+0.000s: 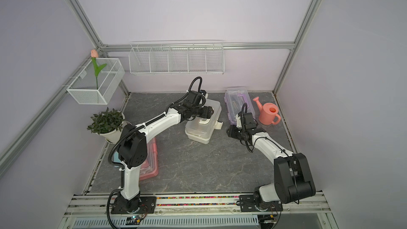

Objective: Close toolboxes
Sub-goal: Close the toolbox lid, then fasten the toolbox latch on the toolbox.

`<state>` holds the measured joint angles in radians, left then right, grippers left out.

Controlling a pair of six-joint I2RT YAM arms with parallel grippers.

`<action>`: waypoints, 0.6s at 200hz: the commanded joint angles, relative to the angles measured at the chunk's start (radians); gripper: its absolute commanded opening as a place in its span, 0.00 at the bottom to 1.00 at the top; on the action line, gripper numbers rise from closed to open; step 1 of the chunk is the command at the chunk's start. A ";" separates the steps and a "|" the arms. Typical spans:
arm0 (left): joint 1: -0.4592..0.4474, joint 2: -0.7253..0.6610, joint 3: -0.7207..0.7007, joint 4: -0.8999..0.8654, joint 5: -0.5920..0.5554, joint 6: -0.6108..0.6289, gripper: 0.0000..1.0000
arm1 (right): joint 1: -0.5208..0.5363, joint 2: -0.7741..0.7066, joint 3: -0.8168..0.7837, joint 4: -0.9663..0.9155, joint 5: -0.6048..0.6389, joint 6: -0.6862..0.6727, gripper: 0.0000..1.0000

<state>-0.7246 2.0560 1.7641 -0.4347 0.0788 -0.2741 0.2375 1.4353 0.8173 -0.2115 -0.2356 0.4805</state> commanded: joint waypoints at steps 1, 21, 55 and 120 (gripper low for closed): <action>0.004 0.053 0.038 -0.083 0.001 0.024 0.76 | -0.006 0.035 -0.024 0.074 -0.047 0.018 0.39; 0.004 0.077 0.044 -0.092 0.001 0.026 0.75 | -0.006 0.067 -0.035 0.121 -0.064 0.022 0.35; 0.004 0.099 0.030 -0.110 0.002 0.037 0.73 | -0.007 0.119 -0.041 0.188 -0.034 0.023 0.29; 0.004 0.065 -0.088 -0.099 0.027 0.036 0.71 | -0.009 0.232 -0.029 0.361 -0.094 0.035 0.27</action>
<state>-0.7219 2.0861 1.7718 -0.4042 0.0765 -0.2295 0.2352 1.6291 0.7891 0.0338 -0.2909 0.5018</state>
